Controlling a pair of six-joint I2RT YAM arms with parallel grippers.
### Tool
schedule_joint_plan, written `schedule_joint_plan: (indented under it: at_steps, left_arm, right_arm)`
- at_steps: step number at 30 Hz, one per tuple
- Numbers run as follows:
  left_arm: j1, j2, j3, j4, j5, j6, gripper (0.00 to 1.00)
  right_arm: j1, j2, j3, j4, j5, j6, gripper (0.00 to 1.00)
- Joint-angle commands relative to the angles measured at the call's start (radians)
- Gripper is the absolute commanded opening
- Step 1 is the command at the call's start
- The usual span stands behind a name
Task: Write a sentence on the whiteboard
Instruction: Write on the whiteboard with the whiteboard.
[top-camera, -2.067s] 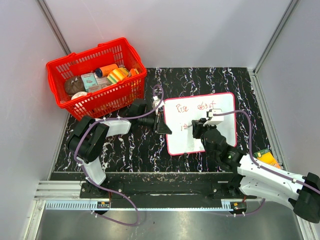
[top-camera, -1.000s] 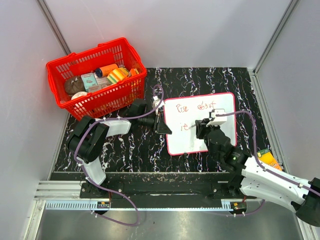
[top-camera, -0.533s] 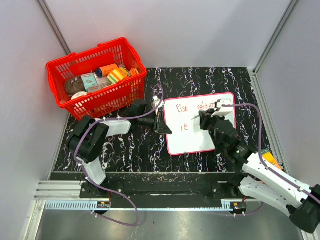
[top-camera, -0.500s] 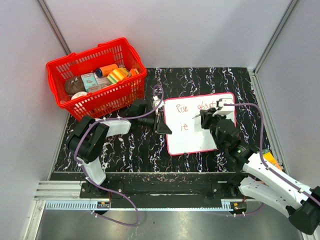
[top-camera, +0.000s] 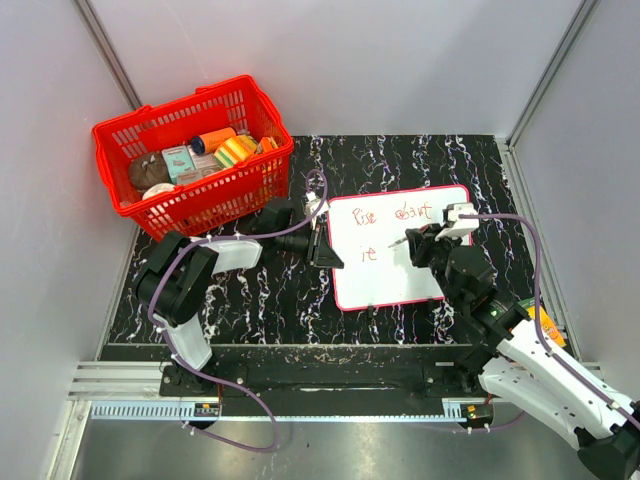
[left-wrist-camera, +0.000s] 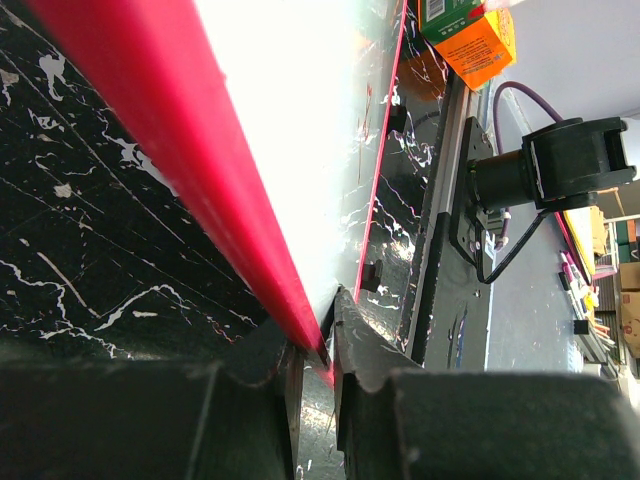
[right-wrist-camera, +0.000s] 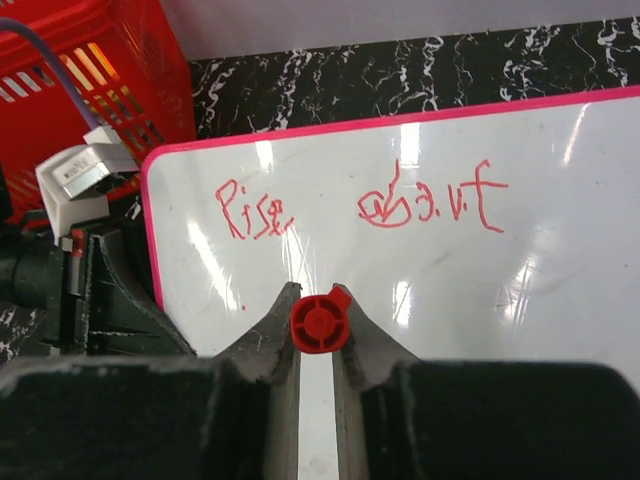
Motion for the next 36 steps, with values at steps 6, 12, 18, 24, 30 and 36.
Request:
schedule_joint_plan:
  at_steps: [6,12,18,24,30,36]
  left_arm:
    - [-0.037,0.015,0.006,-0.064,-0.070,0.104,0.00]
    - [-0.037,0.010,0.005,-0.064,-0.068,0.104,0.00]
    - [-0.037,0.013,0.006,-0.064,-0.068,0.104,0.00]
    - [-0.037,0.008,0.005,-0.064,-0.067,0.104,0.00]
    - [-0.037,0.008,0.005,-0.066,-0.067,0.106,0.00]
    - [-0.037,0.010,0.005,-0.064,-0.068,0.106,0.00]
  right_arm:
    - [-0.003,-0.026,-0.036,-0.068,0.120,0.065,0.00]
    - [-0.003,-0.015,-0.051,-0.017,0.147,0.079,0.00]
    - [-0.003,0.020,-0.047,0.058,0.155,0.076,0.00]
    - [-0.003,0.068,-0.048,0.099,0.167,0.072,0.00]
    - [-0.003,0.100,-0.056,0.109,0.161,0.080,0.00]
    - [-0.003,0.097,-0.062,0.110,0.138,0.085,0.00]
